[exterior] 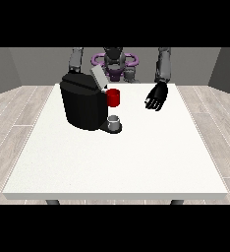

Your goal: Insert the coffee pod into the coffee machine and close the lid

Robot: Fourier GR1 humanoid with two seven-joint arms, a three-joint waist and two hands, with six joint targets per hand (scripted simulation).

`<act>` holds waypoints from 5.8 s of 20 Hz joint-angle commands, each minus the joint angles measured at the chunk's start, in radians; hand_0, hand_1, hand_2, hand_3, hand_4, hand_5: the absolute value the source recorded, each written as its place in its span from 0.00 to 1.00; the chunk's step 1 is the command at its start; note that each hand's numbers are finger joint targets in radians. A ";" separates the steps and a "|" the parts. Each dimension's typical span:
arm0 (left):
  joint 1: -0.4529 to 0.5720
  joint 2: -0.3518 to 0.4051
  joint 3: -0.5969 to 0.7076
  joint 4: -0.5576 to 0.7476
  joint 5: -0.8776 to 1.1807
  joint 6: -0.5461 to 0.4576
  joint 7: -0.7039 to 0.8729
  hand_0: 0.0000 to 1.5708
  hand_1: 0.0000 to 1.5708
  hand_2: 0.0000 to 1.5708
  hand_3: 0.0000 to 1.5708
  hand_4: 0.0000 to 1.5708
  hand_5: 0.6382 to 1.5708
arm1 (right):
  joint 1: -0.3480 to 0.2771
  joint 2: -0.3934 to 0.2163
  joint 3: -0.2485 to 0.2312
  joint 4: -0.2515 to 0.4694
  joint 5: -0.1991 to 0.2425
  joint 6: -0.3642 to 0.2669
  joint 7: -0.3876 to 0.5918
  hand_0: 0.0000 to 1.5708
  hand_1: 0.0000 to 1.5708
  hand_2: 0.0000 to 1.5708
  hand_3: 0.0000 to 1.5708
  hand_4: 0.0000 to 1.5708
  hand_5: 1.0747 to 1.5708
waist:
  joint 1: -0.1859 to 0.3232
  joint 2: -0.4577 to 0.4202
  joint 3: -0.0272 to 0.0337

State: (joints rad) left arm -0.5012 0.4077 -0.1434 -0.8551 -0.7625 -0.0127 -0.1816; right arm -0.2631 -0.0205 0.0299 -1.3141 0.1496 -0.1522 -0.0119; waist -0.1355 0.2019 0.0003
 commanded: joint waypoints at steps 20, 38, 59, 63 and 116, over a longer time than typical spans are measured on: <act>-0.162 -0.076 0.082 0.096 -0.010 -0.197 -0.056 0.92 0.92 0.91 0.86 0.34 1.00 | 0.020 -0.021 -0.052 0.182 0.035 -0.056 -0.034 0.00 0.00 0.00 0.00 0.00 1.00 | 0.048 -0.116 -0.0001; -0.432 -0.077 0.164 0.052 0.024 -0.418 0.075 0.90 0.90 0.90 0.88 0.34 1.00 | -0.029 0.019 0.017 0.126 0.038 -0.058 -0.010 0.00 0.00 0.00 0.00 0.00 1.00 | -0.045 -0.141 -0.0003; -0.718 0.029 0.269 0.130 0.038 -0.442 0.147 0.80 0.80 0.83 0.79 0.31 1.00 | -0.145 -0.069 -0.078 0.064 0.007 -0.018 -0.020 0.00 0.00 0.00 0.00 0.04 1.00 | -0.155 0.048 0.0001; -0.743 0.056 0.272 0.154 0.027 -0.438 0.121 0.76 0.76 0.81 0.78 0.30 1.00 | -0.159 -0.032 -0.056 0.050 0.024 -0.051 -0.044 0.00 0.00 0.00 0.00 0.00 1.00 | -0.165 0.106 0.0001; -0.808 0.097 0.283 0.244 -0.068 -0.252 -0.012 0.78 0.78 0.76 0.60 0.00 1.00 | -0.196 -0.049 -0.052 0.015 0.032 -0.037 0.019 0.00 0.00 0.00 0.00 0.09 1.00 | -0.216 0.173 -0.0002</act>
State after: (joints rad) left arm -1.2808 0.4891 0.1096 -0.6268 -0.8387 -0.2901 -0.2037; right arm -0.4780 -0.0798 -0.0486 -1.2872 0.1705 -0.1967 0.0090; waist -0.3255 0.3687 0.0003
